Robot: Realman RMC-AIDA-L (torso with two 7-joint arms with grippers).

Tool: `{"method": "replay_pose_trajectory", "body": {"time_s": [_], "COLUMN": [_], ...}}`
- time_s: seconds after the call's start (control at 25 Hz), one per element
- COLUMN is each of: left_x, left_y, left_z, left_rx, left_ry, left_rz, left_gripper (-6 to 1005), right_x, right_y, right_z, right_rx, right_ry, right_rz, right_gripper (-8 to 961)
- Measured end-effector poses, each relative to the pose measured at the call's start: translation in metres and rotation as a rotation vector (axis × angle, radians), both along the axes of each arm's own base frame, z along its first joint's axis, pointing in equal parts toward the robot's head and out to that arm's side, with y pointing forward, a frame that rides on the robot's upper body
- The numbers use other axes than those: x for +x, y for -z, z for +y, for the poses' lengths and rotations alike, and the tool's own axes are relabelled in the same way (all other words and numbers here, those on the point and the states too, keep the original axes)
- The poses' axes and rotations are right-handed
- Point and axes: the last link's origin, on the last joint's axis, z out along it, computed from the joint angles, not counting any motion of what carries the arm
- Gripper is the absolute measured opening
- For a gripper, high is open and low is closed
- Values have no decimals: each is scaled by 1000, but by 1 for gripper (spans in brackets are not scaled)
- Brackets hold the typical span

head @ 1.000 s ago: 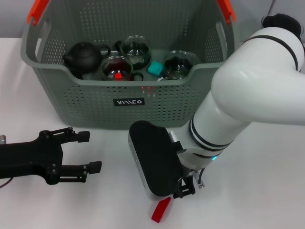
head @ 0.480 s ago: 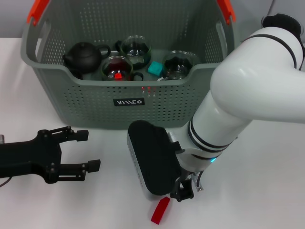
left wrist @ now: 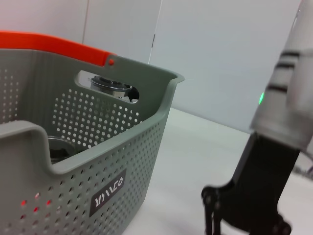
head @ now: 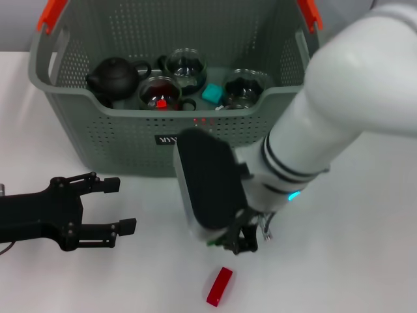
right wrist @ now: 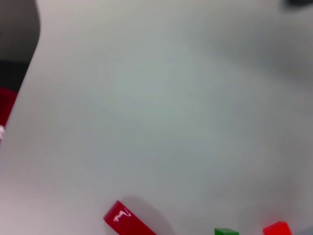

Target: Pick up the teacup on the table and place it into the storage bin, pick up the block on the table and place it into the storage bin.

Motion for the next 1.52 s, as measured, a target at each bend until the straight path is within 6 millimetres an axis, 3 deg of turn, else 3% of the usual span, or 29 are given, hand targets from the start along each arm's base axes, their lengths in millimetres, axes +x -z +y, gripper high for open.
{"method": "replay_pose_trajectory", "body": {"time_s": [0.52,0.76,0.92,1.16,1.36,1.52], "left_x": [-13,-15,-14,-11,-10,-9], "left_y": [-11,-13,-14,-17,-17,-19], "left_z": [-5,-8,-9,-10,-10,-10], "left_rx": [46,45,41,33,26,21], "left_ry": [-35,-39,-31,-19,-12,-4], "left_rz": [29,31,30,28,30,30], "left_gripper": [886,886,886,886,886,886], "right_x": [-89,-124,-119,-81,-53,-46], "right_y": [-98,-142,-156,-153,-138,-136], "right_z": [8,37,73,121,137,139], "right_rx": [110,288,412,534,554,564], "right_ry": [24,17,111,299,402,433], "right_rz": [282,505,630,685,649,645], "right_gripper": [163,162,162,163,172,185]}}
